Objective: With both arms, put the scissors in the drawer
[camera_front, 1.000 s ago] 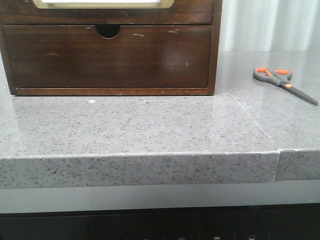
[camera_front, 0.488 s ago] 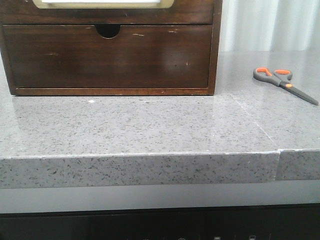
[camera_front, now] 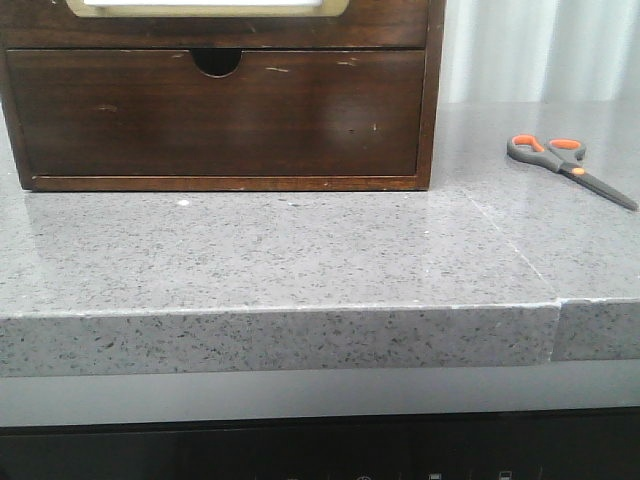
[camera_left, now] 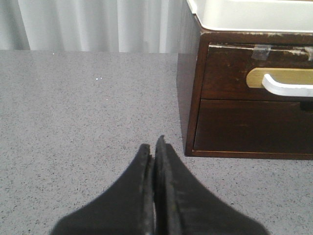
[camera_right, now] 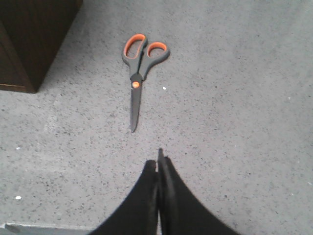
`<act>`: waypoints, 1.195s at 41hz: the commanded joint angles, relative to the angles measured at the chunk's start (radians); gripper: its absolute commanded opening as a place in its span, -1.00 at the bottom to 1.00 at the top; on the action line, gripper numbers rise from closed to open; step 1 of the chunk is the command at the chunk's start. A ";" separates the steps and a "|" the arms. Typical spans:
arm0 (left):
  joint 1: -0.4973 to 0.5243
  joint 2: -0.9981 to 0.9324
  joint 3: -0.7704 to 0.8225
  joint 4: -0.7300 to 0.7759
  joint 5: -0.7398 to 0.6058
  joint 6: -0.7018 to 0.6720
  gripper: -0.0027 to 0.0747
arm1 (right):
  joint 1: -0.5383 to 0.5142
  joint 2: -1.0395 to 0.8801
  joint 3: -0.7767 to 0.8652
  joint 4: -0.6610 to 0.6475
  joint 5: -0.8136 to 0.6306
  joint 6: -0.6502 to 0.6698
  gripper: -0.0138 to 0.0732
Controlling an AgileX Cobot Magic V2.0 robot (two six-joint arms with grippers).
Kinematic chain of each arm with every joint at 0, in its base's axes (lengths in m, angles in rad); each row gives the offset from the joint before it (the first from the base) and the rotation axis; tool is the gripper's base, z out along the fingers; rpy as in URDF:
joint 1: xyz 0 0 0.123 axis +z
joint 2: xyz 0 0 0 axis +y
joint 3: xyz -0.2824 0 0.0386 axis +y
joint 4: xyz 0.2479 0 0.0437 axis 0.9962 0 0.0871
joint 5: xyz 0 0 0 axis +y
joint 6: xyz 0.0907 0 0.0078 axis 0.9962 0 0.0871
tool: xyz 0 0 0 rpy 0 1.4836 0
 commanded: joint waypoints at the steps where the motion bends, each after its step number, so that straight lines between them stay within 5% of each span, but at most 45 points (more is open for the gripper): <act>1: -0.001 0.015 -0.024 -0.011 -0.073 -0.004 -0.86 | -0.008 0.016 -0.031 -0.029 -0.059 0.000 -0.74; 5: -0.001 0.016 -0.024 -0.011 -0.072 -0.004 -0.33 | -0.008 0.023 -0.031 -0.029 -0.050 0.000 -0.35; 9: -0.001 0.016 -0.024 -0.011 -0.076 -0.004 0.43 | -0.008 0.023 -0.031 -0.035 -0.056 0.000 0.24; 13: -0.001 0.018 -0.024 -0.033 -0.076 -0.004 0.81 | -0.008 0.023 -0.031 -0.044 -0.069 0.000 0.57; 26: -0.001 0.160 -0.024 -0.533 -0.080 0.014 0.80 | -0.008 0.023 -0.031 -0.044 -0.064 0.000 0.66; 40: -0.001 0.403 -0.028 -1.267 -0.027 0.409 0.80 | -0.008 0.023 -0.031 -0.044 -0.064 0.000 0.66; 49: -0.001 0.571 -0.030 -1.590 0.049 0.619 0.80 | -0.008 0.023 -0.031 -0.044 -0.064 0.000 0.66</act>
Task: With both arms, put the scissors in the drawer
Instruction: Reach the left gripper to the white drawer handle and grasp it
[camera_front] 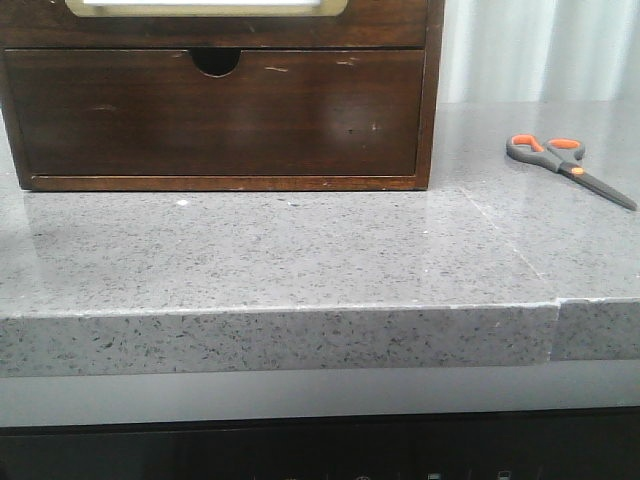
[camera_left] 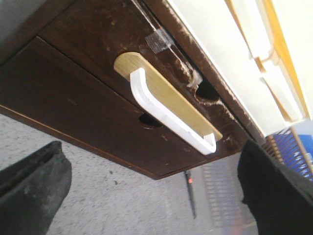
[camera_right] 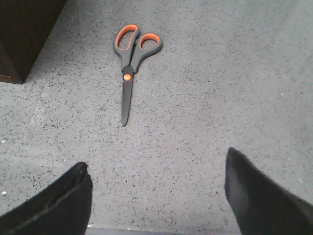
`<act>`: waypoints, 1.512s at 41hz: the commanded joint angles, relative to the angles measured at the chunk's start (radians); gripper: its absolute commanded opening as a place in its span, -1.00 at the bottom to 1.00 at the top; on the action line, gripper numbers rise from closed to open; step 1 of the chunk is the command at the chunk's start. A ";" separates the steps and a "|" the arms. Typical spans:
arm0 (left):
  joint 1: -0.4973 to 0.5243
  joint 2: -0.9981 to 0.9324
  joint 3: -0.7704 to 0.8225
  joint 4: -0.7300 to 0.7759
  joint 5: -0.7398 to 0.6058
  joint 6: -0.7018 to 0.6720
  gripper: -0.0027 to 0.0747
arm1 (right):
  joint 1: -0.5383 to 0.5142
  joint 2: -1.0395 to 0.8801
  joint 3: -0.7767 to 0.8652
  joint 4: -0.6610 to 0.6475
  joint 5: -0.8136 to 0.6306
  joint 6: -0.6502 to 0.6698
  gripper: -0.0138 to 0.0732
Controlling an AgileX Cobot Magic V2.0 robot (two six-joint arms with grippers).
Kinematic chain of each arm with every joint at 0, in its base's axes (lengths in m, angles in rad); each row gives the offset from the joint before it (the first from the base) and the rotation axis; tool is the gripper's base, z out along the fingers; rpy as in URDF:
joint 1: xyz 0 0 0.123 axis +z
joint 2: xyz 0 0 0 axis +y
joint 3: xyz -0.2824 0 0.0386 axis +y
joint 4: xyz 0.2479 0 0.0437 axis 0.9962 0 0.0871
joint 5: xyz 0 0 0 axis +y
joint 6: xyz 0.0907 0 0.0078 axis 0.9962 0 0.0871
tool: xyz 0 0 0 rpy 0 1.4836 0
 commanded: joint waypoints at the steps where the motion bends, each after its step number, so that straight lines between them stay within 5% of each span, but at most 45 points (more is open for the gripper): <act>1: -0.001 0.053 -0.030 -0.185 0.039 0.101 0.80 | -0.008 0.007 -0.031 -0.014 -0.071 0.000 0.66; 8: -0.001 0.176 -0.031 -0.364 0.164 0.234 0.80 | -0.008 0.007 -0.031 -0.014 -0.071 0.000 0.66; 34: -0.001 0.514 -0.261 -0.364 0.396 0.234 0.77 | -0.008 0.007 -0.031 -0.014 -0.071 0.000 0.66; 50: -0.001 0.543 -0.288 -0.364 0.398 0.227 -0.35 | -0.008 0.007 -0.031 -0.014 -0.071 0.000 0.66; 62: -0.001 0.543 -0.288 -0.364 0.425 0.227 -0.63 | -0.008 0.007 -0.031 -0.014 -0.071 0.000 0.66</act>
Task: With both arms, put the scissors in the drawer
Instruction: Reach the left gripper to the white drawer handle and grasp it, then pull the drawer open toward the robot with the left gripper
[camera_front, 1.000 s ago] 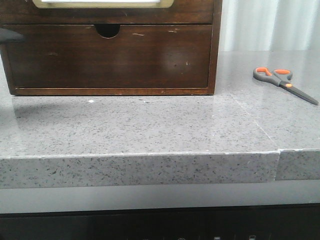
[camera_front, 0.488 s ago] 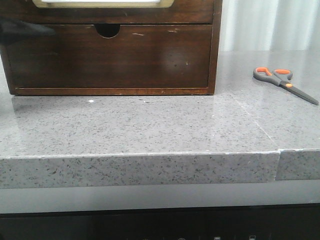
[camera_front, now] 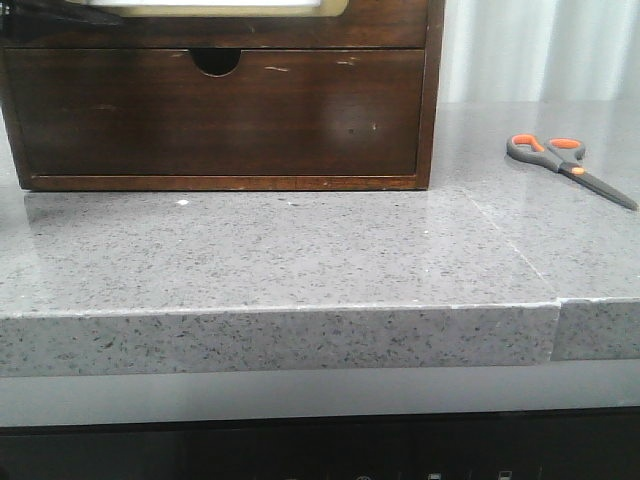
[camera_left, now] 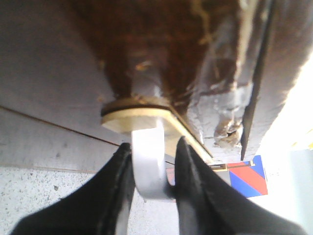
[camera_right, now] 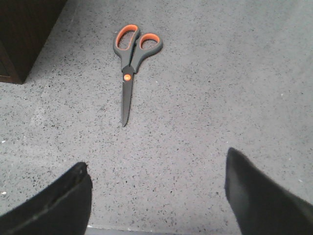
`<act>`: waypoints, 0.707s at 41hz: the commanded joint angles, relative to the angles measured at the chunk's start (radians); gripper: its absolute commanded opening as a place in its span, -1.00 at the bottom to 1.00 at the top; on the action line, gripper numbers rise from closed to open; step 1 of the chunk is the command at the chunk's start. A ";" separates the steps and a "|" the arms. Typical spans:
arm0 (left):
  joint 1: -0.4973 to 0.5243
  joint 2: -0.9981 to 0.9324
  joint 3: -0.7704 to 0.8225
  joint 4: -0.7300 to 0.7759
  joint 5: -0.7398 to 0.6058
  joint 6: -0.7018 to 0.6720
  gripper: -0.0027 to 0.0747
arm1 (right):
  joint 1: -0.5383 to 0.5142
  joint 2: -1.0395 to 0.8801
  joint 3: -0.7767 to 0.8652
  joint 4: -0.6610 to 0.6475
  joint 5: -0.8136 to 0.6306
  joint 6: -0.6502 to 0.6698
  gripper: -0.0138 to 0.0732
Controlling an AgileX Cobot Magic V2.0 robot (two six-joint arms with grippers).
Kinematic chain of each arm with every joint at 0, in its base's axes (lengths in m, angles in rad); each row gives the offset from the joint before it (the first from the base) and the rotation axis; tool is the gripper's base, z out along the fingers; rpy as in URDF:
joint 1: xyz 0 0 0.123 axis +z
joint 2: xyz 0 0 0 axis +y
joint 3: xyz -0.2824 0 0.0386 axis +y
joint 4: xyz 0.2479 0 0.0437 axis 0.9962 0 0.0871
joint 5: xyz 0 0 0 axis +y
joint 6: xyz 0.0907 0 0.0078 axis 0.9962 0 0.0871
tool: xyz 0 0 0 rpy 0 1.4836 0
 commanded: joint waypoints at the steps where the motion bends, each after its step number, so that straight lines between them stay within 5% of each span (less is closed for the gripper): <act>1: -0.001 -0.032 -0.031 -0.081 0.072 0.014 -0.63 | -0.008 0.007 -0.031 -0.014 -0.071 0.000 0.66; 13: -0.008 -0.056 -0.011 -0.081 0.204 0.048 -0.63 | -0.008 0.007 -0.031 -0.014 -0.071 0.000 0.66; 29: -0.053 -0.382 0.279 -0.081 0.169 0.080 -0.63 | -0.008 0.007 -0.031 -0.014 -0.071 0.000 0.66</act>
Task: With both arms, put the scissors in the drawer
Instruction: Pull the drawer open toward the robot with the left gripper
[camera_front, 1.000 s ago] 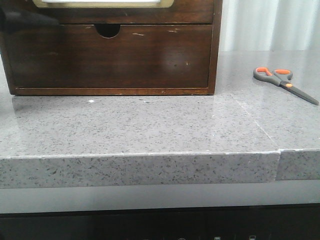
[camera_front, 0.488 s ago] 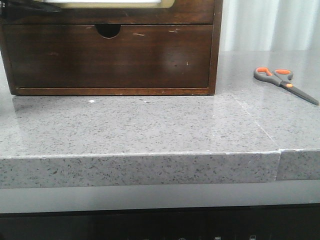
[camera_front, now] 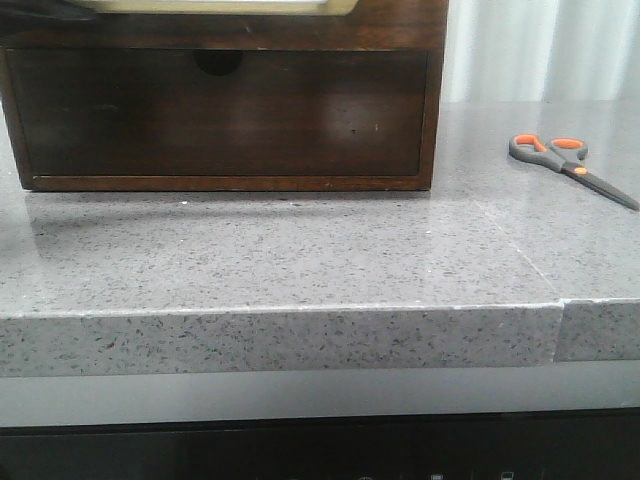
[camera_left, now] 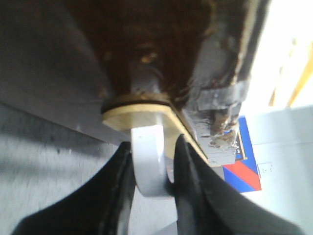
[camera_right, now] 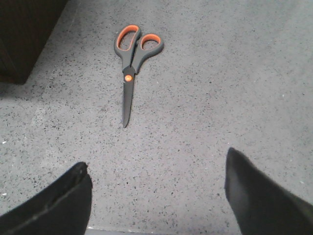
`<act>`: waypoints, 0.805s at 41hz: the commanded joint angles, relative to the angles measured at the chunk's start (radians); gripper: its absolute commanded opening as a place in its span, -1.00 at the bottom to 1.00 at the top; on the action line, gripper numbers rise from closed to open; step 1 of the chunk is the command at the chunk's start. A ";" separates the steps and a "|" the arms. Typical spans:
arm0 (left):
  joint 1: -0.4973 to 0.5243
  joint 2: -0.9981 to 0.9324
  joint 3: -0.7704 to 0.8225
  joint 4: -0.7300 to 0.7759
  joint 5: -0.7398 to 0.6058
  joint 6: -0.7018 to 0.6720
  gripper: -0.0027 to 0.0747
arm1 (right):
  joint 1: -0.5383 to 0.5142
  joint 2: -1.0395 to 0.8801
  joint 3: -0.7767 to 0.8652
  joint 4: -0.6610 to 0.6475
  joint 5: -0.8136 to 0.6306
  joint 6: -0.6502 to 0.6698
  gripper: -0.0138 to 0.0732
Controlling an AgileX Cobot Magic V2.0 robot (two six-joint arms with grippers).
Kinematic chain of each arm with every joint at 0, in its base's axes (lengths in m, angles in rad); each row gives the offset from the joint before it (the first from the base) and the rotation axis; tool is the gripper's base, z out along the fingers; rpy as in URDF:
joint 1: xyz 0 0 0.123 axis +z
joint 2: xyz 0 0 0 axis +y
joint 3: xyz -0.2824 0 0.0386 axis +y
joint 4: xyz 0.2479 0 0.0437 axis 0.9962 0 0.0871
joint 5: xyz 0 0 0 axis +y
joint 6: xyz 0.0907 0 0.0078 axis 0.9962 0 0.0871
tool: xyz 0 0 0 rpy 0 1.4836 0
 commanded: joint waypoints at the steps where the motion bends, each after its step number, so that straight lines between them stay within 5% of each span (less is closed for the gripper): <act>1: -0.022 -0.129 0.037 -0.032 0.184 0.044 -0.63 | -0.008 0.007 -0.031 -0.014 -0.071 0.000 0.66; 24: -0.022 -0.423 0.233 0.052 0.060 0.030 -0.57 | -0.008 0.007 -0.031 -0.014 -0.071 0.000 0.66; 33: -0.022 -0.423 0.233 0.078 0.011 0.030 0.35 | -0.008 0.007 -0.031 -0.014 -0.070 0.000 0.66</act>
